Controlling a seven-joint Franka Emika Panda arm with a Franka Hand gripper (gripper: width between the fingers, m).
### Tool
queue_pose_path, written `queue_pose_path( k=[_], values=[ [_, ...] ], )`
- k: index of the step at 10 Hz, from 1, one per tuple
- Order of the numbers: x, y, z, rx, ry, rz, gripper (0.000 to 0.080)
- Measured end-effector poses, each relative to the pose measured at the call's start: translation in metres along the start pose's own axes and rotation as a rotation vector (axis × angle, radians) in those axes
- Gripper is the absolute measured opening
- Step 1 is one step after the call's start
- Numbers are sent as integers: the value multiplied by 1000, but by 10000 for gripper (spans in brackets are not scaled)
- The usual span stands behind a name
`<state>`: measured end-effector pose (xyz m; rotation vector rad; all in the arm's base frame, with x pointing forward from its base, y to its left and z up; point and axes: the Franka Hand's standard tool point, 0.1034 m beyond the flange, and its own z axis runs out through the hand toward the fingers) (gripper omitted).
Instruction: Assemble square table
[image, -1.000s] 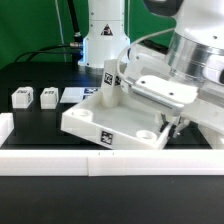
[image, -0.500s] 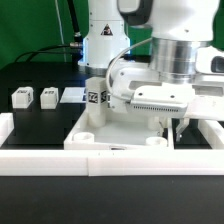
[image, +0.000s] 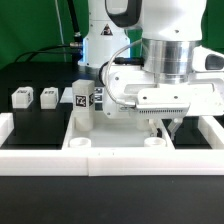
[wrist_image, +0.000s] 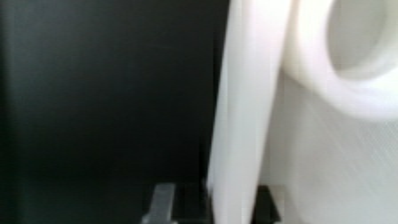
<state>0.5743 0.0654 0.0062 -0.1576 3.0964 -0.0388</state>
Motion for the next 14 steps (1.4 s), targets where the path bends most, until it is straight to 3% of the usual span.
queue_pose_path(
  k=[1,3,6,9,14],
  values=[
    [1,1,0,4,3,-3,64],
    [-6,33,-1,20,37,75,57],
    [-9,49,-2,45,80,109,57],
    [-10,56,-1,69,120,114,57],
    [-10,56,-1,71,125,120,60]
  ],
)
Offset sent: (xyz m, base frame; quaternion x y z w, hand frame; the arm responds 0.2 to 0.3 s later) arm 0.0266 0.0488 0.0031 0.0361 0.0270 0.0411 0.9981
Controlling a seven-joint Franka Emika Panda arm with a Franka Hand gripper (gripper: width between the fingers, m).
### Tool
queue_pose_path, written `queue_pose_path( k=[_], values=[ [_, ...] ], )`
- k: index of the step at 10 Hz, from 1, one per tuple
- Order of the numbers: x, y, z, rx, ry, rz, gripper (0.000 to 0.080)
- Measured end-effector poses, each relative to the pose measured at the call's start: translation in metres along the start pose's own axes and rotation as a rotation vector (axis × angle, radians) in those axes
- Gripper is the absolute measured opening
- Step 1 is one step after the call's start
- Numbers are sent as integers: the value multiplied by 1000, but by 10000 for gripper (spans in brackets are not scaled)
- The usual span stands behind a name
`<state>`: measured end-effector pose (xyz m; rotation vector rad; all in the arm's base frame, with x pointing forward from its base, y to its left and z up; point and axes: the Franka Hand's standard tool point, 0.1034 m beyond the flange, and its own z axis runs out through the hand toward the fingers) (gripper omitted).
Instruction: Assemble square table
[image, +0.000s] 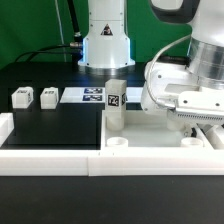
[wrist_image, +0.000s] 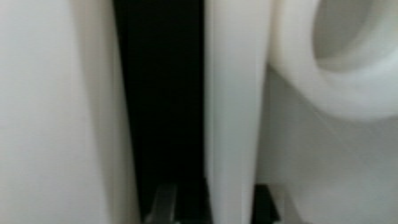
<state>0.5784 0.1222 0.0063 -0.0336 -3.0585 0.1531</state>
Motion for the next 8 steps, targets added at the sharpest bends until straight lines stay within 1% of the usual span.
queue_pose_path(
  k=[1,2,3,4,5,6,7,8],
  values=[
    [-1,-3,0,3,1,4,60],
    [-2,-9,1,9,2,12,60],
    [-2,-15,1,14,3,20,283],
    [-3,-21,1,20,4,29,283],
    [-5,-26,0,26,3,36,484],
    [-5,-30,1,29,3,40,594],
    [-5,-31,1,29,3,43,639],
    [-6,-32,1,29,3,44,639]
  ],
)
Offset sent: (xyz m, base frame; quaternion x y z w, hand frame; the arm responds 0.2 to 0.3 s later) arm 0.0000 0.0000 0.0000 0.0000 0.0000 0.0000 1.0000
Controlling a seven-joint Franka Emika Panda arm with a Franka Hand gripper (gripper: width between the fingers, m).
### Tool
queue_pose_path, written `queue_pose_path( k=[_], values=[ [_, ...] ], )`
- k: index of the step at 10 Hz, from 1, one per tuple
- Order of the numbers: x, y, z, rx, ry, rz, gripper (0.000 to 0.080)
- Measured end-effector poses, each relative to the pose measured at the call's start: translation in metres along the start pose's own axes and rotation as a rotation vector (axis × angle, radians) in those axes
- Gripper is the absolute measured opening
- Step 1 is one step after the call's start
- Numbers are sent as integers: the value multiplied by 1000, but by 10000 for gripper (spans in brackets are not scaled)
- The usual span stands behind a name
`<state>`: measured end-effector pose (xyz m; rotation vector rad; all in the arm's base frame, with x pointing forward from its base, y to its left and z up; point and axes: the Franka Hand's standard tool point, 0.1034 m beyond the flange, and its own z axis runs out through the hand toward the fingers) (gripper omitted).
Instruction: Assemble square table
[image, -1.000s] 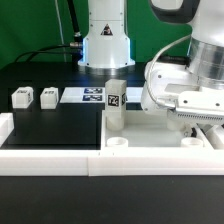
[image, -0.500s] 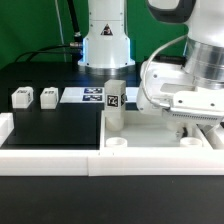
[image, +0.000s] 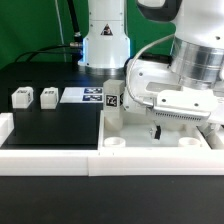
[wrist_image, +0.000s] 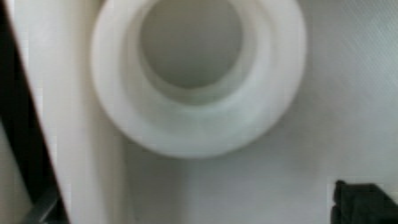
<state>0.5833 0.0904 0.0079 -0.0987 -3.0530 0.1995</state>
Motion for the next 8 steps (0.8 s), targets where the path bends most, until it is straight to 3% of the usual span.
queue_pose_path(
  k=[6,7,8],
  values=[
    [0,0,-3,9,1,18,649],
    [1,2,-19,49,-9,30,649],
    [3,-1,-39,65,-29,28,649]
  ],
)
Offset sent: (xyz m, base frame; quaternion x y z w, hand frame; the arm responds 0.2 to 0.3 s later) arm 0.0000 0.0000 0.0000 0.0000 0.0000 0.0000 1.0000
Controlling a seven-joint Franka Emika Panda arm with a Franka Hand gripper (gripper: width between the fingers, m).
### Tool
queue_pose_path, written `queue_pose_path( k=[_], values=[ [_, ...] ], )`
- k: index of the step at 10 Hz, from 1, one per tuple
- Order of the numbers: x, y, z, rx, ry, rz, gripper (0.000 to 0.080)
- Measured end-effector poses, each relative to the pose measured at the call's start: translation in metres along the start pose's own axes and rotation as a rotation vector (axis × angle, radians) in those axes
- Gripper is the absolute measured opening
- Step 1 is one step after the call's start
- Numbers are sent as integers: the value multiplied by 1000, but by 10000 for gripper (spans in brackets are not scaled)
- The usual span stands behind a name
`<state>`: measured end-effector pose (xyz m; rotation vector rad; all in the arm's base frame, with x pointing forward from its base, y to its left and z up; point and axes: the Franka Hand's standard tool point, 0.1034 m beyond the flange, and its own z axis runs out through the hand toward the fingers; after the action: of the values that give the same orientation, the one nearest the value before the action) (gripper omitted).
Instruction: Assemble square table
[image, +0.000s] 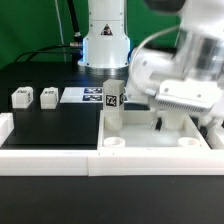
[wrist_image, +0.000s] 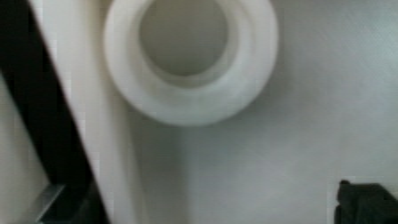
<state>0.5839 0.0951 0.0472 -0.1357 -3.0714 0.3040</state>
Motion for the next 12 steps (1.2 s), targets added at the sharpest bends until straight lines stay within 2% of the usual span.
queue_pose_path(
  k=[1,2,3,4,7,9,10,12],
  values=[
    [3,-7,-13,29,5,32,649],
    [-2,-19,-36,49,-16,43,649],
    [-1,-39,-58,64,-42,73,649],
    [8,-61,-61,82,-40,151,649],
    [29,-140,-60,127,-18,288,649],
    [22,-181,-57,118,-33,377,649],
    [11,-186,-55,103,-35,452,649],
    [12,-182,-54,102,-41,598,649]
  ],
)
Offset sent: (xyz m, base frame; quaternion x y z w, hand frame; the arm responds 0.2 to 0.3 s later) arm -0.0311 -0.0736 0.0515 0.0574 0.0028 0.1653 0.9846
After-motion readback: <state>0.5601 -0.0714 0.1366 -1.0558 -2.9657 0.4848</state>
